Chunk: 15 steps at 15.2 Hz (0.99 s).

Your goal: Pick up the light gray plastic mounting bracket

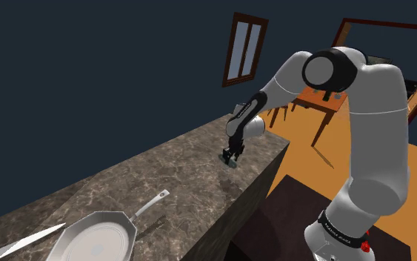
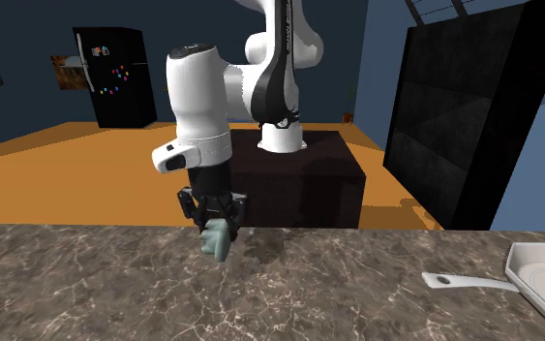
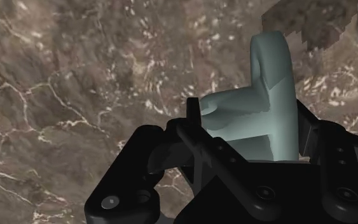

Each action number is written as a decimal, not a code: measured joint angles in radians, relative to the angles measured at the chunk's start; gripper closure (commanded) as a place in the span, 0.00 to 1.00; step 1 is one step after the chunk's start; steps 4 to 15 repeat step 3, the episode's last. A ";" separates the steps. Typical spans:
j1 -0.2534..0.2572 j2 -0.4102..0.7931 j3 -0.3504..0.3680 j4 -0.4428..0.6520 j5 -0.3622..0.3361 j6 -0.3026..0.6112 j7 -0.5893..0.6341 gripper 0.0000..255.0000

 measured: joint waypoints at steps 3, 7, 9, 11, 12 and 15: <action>0.008 -0.040 -0.010 -0.010 -0.011 -0.030 0.009 1.00; 0.008 -0.040 -0.010 -0.010 -0.011 -0.030 0.009 1.00; 0.008 -0.040 -0.010 -0.010 -0.011 -0.030 0.009 1.00; 0.008 -0.040 -0.010 -0.010 -0.011 -0.030 0.009 1.00; 0.008 -0.040 -0.010 -0.010 -0.011 -0.030 0.009 1.00; 0.008 -0.040 -0.010 -0.010 -0.011 -0.030 0.009 1.00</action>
